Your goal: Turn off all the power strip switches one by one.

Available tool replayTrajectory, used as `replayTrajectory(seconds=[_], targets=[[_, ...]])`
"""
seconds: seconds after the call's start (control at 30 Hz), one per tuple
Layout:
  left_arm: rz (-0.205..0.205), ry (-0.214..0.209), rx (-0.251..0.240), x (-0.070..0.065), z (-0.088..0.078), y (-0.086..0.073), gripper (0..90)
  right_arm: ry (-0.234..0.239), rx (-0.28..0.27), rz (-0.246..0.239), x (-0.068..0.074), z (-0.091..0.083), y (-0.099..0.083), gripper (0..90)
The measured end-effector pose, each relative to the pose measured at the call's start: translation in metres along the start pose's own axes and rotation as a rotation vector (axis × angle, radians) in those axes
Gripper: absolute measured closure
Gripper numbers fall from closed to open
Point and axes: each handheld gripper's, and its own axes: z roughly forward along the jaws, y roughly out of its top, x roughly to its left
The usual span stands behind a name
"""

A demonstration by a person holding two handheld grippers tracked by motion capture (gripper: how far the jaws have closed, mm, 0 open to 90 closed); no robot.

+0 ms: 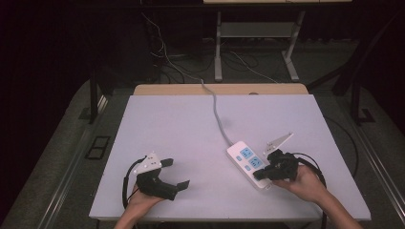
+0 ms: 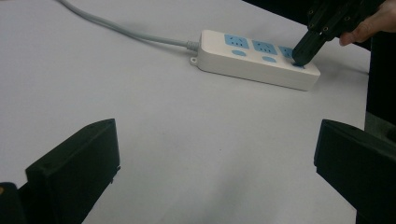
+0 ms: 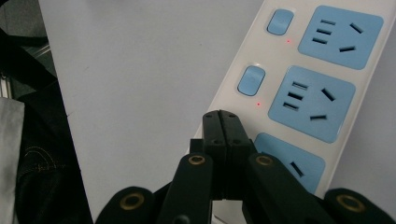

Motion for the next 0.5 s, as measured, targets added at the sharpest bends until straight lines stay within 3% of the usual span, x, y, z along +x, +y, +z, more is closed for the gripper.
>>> replayTrajectory(seconds=[0.37, 0.5], targets=[[0.004, -0.001, 0.003, 0.0006, 0.0003, 0.0001, 0.0, -0.002, 0.011, 0.006, 0.0007, -0.0004, 0.0013, 90.0], [0.004, 0.0, 0.003, 0.0006, 0.0003, 0.0002, 0.0, 0.001, -0.011, 0.007, 0.0003, -0.0042, 0.0017, 90.0]])
